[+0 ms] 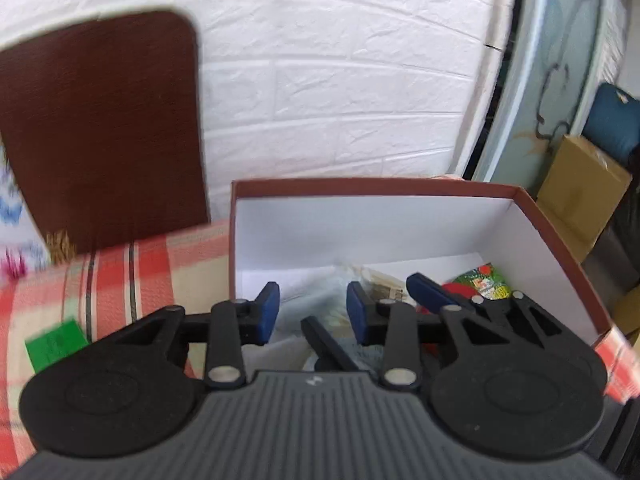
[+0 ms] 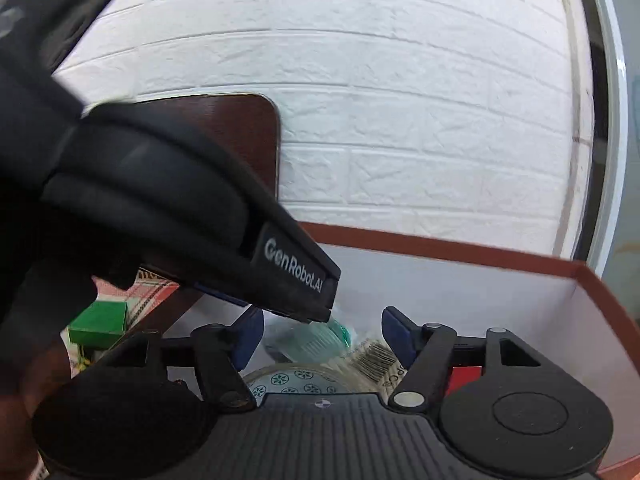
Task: Organize objects
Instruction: 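Carry the cracker packet into the brown box and release it, then move the right gripper to the blue-capped marker on the table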
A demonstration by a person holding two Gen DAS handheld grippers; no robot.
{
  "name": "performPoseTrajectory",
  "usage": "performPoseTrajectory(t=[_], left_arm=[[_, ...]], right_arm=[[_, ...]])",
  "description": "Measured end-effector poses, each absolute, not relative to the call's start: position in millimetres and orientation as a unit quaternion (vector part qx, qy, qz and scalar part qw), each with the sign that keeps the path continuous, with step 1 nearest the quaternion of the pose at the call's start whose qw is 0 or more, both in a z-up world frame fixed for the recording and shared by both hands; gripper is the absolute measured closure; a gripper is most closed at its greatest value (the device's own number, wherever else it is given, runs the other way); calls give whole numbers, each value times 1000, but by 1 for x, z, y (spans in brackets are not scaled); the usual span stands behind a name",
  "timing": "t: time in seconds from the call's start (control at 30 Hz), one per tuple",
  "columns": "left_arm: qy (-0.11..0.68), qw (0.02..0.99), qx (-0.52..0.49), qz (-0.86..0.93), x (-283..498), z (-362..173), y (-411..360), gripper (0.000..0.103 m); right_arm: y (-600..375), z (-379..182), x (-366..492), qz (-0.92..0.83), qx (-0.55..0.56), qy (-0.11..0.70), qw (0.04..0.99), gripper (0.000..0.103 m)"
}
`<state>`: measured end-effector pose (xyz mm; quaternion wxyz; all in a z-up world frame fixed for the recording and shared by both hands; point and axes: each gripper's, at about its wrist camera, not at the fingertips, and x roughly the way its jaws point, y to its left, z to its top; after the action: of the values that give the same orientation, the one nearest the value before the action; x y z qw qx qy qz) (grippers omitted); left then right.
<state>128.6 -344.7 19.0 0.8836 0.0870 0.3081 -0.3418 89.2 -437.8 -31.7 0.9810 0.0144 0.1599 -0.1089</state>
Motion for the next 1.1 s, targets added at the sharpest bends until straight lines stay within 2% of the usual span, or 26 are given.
performPoseTrajectory(t=[0.07, 0.4, 0.6, 0.73, 0.93, 1.1], left_arm=[[291, 886, 105, -345, 120, 20, -345, 49], [311, 882, 109, -337, 79, 25, -324, 46], [286, 891, 119, -333, 36, 29, -297, 43], [302, 888, 113, -327, 23, 23, -277, 42], [330, 890, 123, -289, 22, -5, -248, 42], [360, 894, 132, -233, 41, -42, -218, 42]], right_arm=[[-438, -33, 82, -112, 16, 149, 982, 37], [-421, -23, 17, -141, 18, 125, 982, 32], [-386, -30, -31, -152, 26, 123, 980, 31], [-366, -46, -41, -136, 30, 166, 976, 31], [-344, -80, -55, -84, 76, 279, 954, 31], [-314, -83, -54, -57, 24, 294, 954, 29]])
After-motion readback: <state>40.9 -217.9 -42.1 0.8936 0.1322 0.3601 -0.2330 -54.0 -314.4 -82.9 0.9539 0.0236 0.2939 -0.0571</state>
